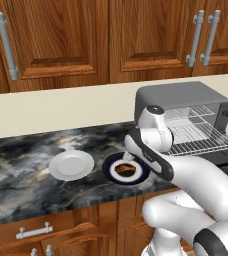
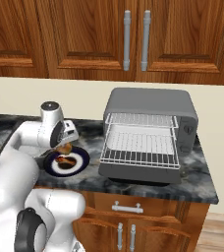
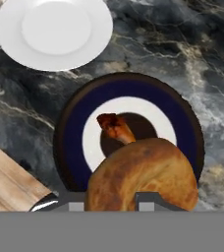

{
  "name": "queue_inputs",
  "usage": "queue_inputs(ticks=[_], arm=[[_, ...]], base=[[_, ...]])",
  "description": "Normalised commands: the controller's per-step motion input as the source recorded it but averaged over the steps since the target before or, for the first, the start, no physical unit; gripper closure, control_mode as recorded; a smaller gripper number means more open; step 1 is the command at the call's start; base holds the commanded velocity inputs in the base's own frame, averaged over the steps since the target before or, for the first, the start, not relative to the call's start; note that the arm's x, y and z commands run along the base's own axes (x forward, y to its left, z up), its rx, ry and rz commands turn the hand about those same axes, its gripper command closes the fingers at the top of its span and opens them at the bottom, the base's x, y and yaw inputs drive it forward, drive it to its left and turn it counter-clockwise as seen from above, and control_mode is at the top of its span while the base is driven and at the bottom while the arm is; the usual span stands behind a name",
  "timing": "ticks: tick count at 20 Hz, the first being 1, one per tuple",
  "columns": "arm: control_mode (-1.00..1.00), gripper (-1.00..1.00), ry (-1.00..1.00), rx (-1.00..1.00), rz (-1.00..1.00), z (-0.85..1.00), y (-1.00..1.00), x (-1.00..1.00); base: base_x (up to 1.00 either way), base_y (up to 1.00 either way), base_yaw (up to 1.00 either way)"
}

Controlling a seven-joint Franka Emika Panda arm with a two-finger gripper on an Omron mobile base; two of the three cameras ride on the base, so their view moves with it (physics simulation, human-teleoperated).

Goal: Open the toaster oven door. Place the bread on the bottom rack in the toaster oven and place the chicken drumstick on the top rack.

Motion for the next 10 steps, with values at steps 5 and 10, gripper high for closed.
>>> queue_inputs(ticks=[5,10], arm=[[-1.0,1.0,0.13,0.0,0.0,0.16,-0.64,0.03],[-1.0,1.0,0.19,0.0,0.0,0.18,-0.64,0.09]], base=[[0.0,0.0,0.0],[0.0,0.0,0.0]])
